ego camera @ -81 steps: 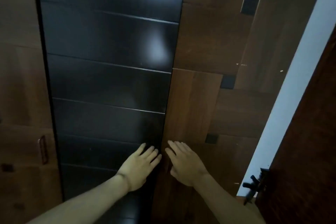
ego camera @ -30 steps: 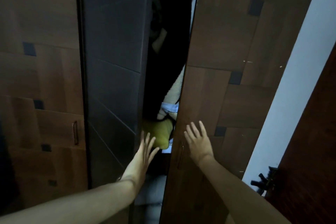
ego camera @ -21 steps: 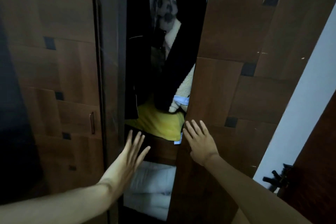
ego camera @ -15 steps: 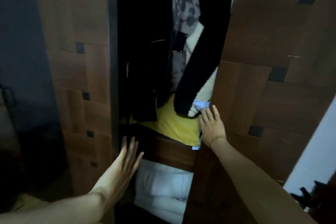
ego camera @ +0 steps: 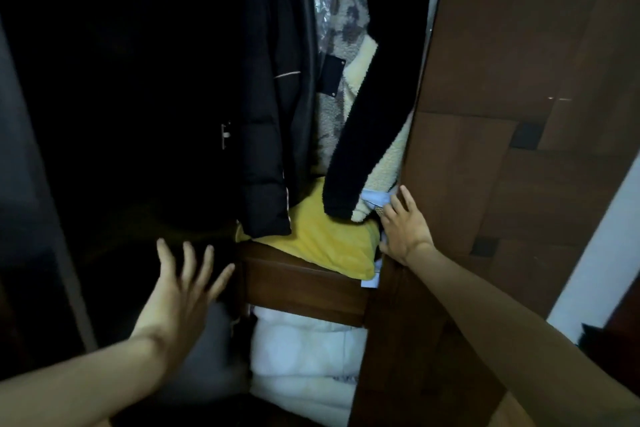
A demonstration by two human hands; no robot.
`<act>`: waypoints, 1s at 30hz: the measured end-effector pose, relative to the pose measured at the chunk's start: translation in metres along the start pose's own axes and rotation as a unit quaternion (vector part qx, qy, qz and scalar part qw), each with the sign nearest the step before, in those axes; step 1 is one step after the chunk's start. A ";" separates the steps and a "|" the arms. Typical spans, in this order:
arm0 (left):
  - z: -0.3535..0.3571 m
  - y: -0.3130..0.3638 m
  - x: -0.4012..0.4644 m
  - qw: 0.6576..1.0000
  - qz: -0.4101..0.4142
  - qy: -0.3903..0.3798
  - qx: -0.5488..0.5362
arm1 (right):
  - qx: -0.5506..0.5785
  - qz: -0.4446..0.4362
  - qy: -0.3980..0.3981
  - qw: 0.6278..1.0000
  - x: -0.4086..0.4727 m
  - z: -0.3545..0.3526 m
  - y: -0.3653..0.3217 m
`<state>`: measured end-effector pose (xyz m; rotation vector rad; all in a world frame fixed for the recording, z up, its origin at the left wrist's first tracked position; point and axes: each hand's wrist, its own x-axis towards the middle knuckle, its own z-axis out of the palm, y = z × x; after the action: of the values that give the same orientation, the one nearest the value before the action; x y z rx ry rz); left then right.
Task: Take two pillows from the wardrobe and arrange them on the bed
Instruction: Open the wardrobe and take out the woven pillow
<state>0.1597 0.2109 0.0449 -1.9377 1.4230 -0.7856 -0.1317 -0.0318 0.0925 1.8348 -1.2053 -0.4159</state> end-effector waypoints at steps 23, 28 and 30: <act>-0.157 0.116 0.063 0.927 0.233 0.279 -0.096 | -0.013 -0.025 -0.069 0.997 -0.254 -0.011 0.082; -0.183 0.132 0.063 0.911 0.255 0.304 -0.111 | -0.025 0.041 -0.113 0.992 -0.287 0.008 0.104; -0.192 0.138 0.062 0.900 0.263 0.324 -0.122 | -0.054 0.058 -0.153 0.985 -0.300 0.018 0.112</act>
<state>-0.0534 0.0939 0.0706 -1.3637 2.4112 -1.0693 -0.3499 0.2021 0.1198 1.6375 -1.4581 -0.7030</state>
